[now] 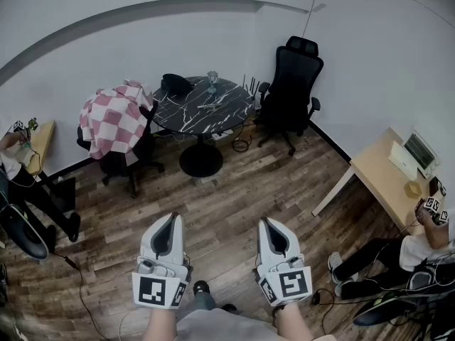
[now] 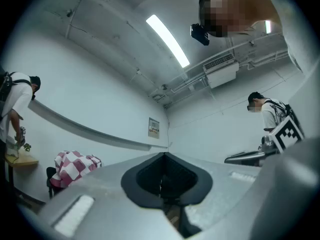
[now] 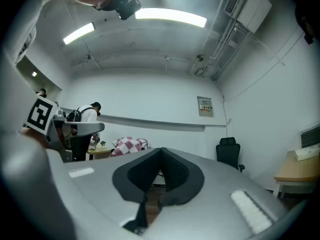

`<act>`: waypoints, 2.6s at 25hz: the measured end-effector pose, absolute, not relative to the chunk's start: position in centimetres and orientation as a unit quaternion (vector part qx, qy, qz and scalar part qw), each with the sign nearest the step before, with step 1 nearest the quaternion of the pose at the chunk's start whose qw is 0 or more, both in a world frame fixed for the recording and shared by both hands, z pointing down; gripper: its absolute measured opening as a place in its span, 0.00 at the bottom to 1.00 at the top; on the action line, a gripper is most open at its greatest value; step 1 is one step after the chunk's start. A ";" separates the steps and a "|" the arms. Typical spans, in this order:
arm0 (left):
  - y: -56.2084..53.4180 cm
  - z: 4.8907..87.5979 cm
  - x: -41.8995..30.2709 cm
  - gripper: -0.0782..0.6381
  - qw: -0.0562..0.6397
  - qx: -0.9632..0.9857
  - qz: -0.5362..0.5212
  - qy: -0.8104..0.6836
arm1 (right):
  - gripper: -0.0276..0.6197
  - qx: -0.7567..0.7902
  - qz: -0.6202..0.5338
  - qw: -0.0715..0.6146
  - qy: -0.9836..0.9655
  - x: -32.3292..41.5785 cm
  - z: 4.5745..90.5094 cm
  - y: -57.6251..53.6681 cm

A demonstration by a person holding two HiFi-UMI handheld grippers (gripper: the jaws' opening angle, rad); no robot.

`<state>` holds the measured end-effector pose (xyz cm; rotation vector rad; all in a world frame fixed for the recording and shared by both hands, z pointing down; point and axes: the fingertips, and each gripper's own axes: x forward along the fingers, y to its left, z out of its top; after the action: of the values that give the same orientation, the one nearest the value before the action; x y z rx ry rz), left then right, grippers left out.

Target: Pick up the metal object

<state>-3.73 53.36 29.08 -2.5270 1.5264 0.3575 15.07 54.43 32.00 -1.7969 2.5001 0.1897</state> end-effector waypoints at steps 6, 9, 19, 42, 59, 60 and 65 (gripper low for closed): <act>52.2 28.7 -3.6 0.11 0.087 -0.848 0.118 0.510 | 0.04 -0.585 0.060 0.032 0.808 15.4 31.6 53.1; 51.2 28.6 -4.1 0.11 0.089 -0.846 0.117 0.513 | 0.04 -0.582 0.062 0.031 0.810 14.9 31.6 52.0; 46.6 28.0 -6.2 0.11 0.085 -0.847 0.135 0.507 | 0.05 -0.581 0.060 0.056 0.809 13.0 31.0 47.1; 36.0 28.4 -10.8 0.11 0.098 -0.859 0.151 0.479 | 0.05 -0.612 0.057 0.039 0.788 8.8 32.1 37.0; 20.4 27.0 -10.4 0.11 0.104 -0.825 0.169 0.530 | 0.05 -0.580 0.067 0.053 0.810 10.7 30.7 19.3; 19.4 26.8 -10.1 0.11 0.103 -0.822 0.174 0.532 | 0.05 -0.577 0.068 0.054 0.812 11.0 30.5 18.2; 14.6 26.3 -8.1 0.11 0.102 -0.816 0.181 0.539 | 0.05 -0.572 0.069 0.053 0.815 13.3 30.1 12.9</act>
<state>-8.09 14.60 26.32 -2.4108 1.5914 0.5331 13.25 12.89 30.12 -1.7397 2.4775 0.2093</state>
